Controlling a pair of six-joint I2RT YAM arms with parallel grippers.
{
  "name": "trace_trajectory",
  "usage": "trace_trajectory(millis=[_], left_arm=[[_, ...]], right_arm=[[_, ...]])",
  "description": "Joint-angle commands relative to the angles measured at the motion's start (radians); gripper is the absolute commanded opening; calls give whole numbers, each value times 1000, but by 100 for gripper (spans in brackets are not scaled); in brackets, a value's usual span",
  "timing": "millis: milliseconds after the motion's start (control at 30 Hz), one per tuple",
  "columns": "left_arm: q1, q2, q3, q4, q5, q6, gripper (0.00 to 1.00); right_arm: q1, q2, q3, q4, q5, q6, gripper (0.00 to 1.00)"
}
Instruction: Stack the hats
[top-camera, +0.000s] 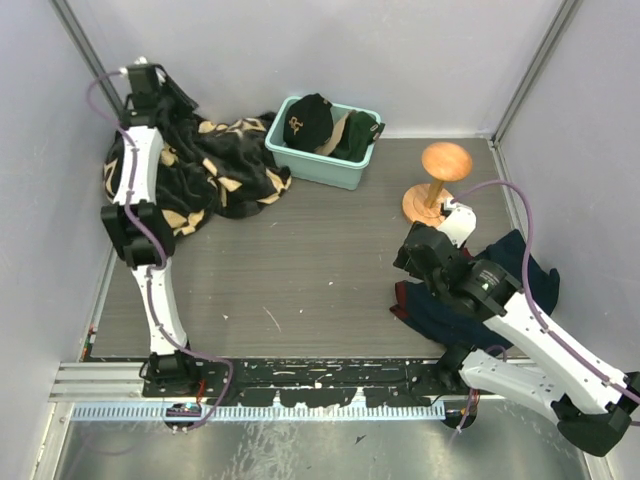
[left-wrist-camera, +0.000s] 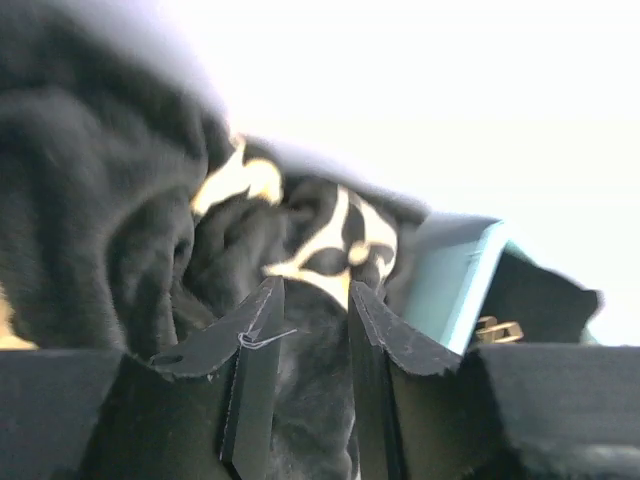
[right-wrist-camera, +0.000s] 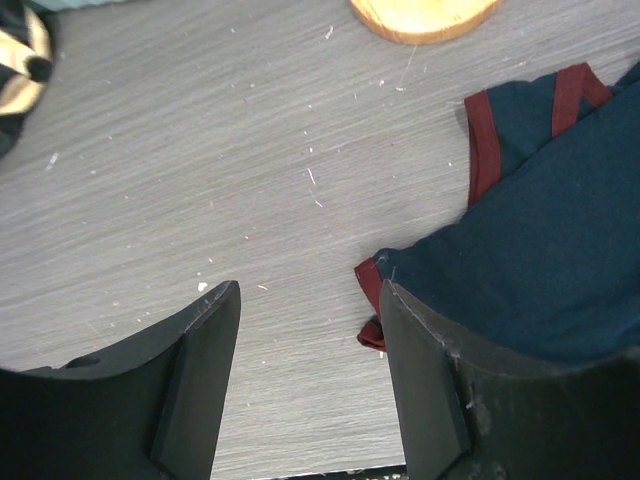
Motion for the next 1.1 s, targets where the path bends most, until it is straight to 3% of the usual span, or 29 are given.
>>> trace_trajectory(millis=[0,100,233,367,467,600,700,833,1000,1067], left_arm=[[-35,-182,-12,102,-40,52,40],[-91,-247,-36,2,22,56,40],[-237,-415,-326,3,24,94,40],[-376,-570,-616,98,33,47,33],[-484,-650,-719,97,21,47,23],[-611,-728,-826,94,12,26,5],[-676,-791,-919,114,-10,12,2],[-695,-849,-1013,113,-22,-5,2],[-696,-930,-1049,65,-64,28,2],[-695,-961,-1050,30,-99,45,2]], right_arm=[[-3,-30,67,0,59,-25,64],[-3,-27,89,-19,119,-21,66],[-33,14,122,-8,181,-21,72],[-128,63,194,11,166,-65,73],[-302,104,269,52,110,-191,74],[-703,220,346,151,-168,-318,75],[-881,338,414,209,-343,-328,72],[-994,512,508,236,-501,-315,54],[-1063,731,556,291,-702,-270,9],[-1073,804,564,307,-733,-267,1]])
